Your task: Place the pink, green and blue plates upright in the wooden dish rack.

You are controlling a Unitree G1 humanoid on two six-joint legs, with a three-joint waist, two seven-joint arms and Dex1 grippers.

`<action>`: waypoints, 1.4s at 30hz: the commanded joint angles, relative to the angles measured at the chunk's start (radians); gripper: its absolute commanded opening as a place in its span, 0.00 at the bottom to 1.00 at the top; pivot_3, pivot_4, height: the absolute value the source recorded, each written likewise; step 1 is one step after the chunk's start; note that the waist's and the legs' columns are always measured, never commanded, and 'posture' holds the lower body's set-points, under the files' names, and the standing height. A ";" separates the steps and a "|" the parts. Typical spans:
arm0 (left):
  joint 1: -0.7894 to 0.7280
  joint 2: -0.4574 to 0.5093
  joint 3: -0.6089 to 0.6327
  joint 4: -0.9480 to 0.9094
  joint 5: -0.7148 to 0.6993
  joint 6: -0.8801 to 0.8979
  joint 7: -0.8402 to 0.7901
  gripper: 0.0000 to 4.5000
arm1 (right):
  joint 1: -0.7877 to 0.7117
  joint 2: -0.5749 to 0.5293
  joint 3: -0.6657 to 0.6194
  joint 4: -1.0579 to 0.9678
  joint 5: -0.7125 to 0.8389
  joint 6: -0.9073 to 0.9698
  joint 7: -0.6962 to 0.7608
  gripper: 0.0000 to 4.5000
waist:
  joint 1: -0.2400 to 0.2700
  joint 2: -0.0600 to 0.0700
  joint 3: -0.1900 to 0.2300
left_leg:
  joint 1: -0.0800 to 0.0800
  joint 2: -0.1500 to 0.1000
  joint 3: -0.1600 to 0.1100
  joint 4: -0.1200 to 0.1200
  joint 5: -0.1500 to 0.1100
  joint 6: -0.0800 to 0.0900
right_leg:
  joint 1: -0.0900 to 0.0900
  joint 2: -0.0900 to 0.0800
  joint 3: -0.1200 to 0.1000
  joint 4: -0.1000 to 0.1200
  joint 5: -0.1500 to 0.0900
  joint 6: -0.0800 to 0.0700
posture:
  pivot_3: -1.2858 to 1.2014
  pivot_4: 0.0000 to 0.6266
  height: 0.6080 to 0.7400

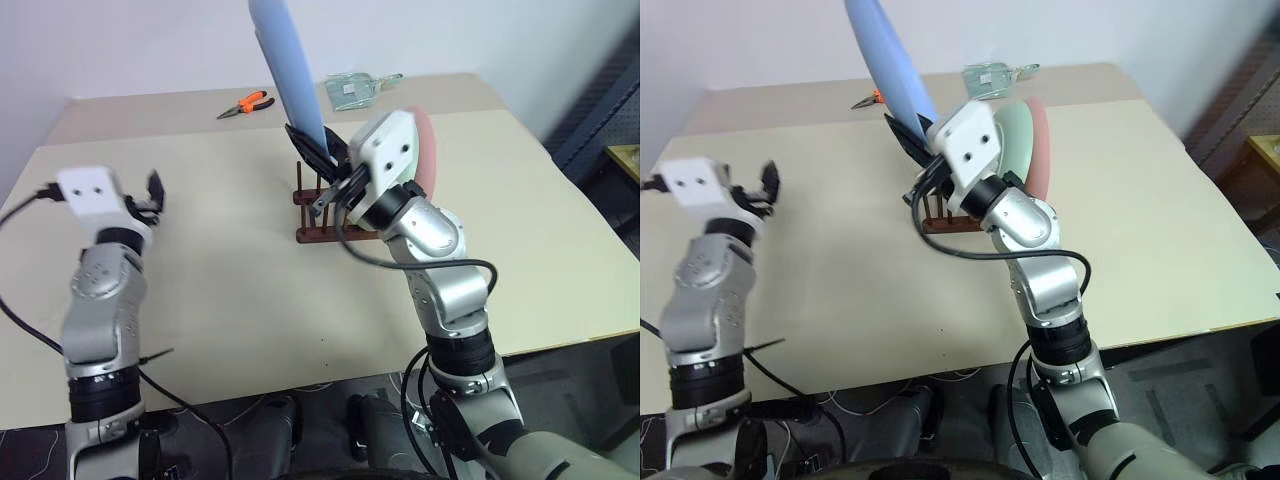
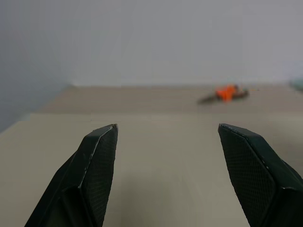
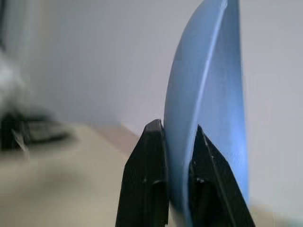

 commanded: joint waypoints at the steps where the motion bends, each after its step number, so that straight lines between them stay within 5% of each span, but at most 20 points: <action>1: 0.034 -0.020 -0.062 -0.022 0.041 -0.067 -0.039 0.77 | 0.001 0.049 -0.037 -0.101 0.145 0.161 -0.053 0.00 | 0.000 0.000 0.000 | 0.000 0.000 0.000 0.000 0.000 0.000 | 0.000 0.000 0.000 0.000 0.000 0.000 | 0.52 0.24 0.91; 28: 0.101 -0.077 -0.102 -0.027 0.053 -0.085 -0.133 0.77 | -0.053 0.144 -0.148 -0.154 0.351 0.491 -0.464 0.00 | -0.006 0.001 0.000 | -0.001 0.001 0.001 -0.001 0.001 0.001 | -0.004 0.000 0.000 0.004 -0.001 -0.002 | 0.52 0.24 0.91; 42: 0.103 -0.081 -0.108 -0.018 0.058 -0.094 -0.145 0.77 | -0.099 0.174 -0.183 -0.093 0.389 0.567 -0.557 0.00 | -0.007 0.001 0.000 | -0.001 0.001 0.001 -0.001 0.001 0.001 | -0.004 0.000 0.000 0.004 -0.001 -0.002 | 0.52 0.24 0.91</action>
